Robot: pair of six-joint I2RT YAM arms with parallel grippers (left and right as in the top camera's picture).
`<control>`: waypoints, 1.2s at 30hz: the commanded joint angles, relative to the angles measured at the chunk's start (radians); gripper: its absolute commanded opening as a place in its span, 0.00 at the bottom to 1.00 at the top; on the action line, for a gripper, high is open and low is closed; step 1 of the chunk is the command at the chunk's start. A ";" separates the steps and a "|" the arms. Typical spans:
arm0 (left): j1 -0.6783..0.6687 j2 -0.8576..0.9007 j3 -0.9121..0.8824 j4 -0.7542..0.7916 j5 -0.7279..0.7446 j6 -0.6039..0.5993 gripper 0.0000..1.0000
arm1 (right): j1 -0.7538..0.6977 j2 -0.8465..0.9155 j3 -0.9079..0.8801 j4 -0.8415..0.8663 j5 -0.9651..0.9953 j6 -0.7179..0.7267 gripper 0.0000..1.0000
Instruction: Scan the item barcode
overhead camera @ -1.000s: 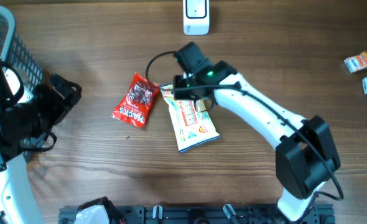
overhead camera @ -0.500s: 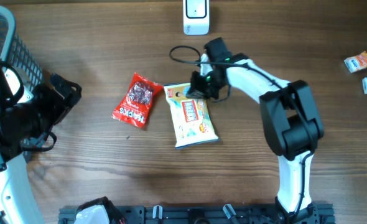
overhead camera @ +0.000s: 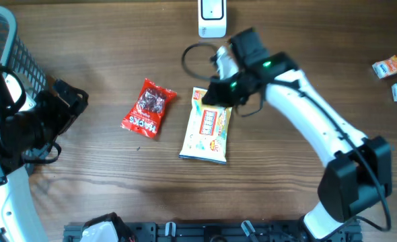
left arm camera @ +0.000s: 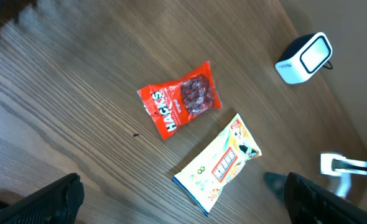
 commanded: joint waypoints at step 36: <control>0.006 0.000 0.004 0.002 -0.006 0.016 1.00 | 0.354 -0.058 -0.251 0.024 0.960 0.015 0.99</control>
